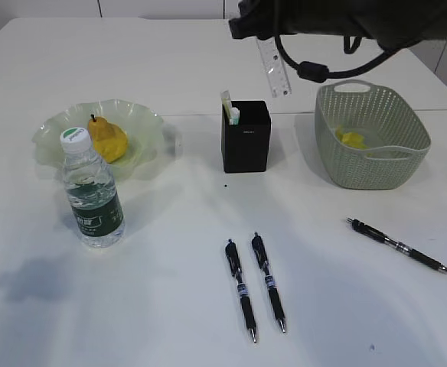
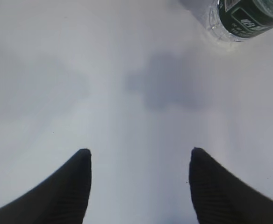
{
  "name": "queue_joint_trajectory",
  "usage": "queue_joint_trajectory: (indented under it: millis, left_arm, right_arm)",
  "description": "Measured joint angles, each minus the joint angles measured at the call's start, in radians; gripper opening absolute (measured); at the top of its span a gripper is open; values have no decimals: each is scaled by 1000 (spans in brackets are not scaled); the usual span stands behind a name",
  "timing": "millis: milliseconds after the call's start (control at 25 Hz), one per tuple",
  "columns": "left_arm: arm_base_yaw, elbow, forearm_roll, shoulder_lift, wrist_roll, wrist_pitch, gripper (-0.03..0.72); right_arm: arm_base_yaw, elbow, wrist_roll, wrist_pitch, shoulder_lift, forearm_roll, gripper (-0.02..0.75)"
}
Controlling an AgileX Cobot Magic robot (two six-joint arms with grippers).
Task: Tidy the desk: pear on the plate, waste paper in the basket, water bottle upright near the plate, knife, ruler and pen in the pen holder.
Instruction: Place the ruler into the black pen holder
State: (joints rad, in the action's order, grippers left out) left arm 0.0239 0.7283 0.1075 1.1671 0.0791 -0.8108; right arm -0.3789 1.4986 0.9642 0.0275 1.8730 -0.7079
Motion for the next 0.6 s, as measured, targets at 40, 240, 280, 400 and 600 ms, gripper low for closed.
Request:
queue_joint_trajectory:
  millis: [40,240,280,400,600]
  left_arm:
    - [0,0,0,0,0,0,467]
    - [0,0,0,0,0,-2,467]
    - [0,0,0,0,0,-2,467]
    - [0,0,0,0,0,-2,467]
    - [0,0,0,0,0,-2,467]
  right_arm:
    - [0,17,-12,4,24,-18,295]
    - [0,125,-70,-3,137,-61,295]
    - [0,150,-74,-3,153,-78,295]
    - [0,200,-81,-3,204,-129,295]
    - [5,235,-85,-3,261,-164,295]
